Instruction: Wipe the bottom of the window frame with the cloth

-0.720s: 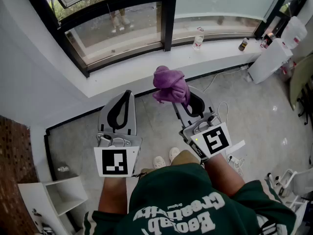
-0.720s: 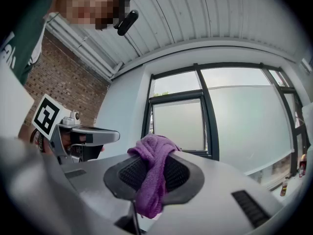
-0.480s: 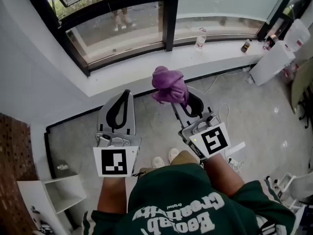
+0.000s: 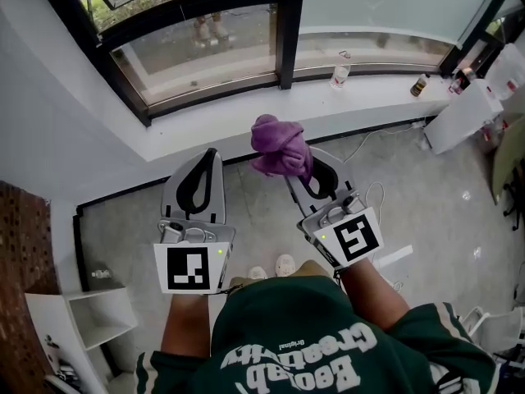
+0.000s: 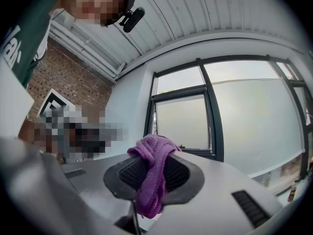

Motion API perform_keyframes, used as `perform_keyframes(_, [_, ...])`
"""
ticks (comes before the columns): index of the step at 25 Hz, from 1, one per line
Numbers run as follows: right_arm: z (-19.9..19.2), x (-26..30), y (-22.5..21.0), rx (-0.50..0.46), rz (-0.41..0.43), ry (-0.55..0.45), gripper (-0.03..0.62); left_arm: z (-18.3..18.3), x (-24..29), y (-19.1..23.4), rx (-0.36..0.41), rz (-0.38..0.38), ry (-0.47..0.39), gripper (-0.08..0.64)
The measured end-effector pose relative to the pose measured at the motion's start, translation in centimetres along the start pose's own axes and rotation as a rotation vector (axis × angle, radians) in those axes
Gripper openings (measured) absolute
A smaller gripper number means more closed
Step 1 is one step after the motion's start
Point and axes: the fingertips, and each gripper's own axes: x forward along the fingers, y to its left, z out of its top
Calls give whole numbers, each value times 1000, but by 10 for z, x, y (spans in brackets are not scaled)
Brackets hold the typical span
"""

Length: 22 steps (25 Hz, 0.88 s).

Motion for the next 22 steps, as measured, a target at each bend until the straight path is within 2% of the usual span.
perform_keyframes(6, [-13, -4, -29, 34, 4, 9, 80, -2, 19, -13, -8, 31, 3, 9])
perform_keyframes(12, [-25, 1, -38, 65, 50, -6, 80, -14, 32, -11, -5, 68, 35, 9])
perform_keyframes(17, [-44, 21, -41, 78, 66, 5, 80, -37, 54, 2, -1, 61, 58, 9])
perform_keyframes(22, [-66, 63, -58, 53, 56, 18, 80, -52, 91, 28, 8, 50, 19, 9])
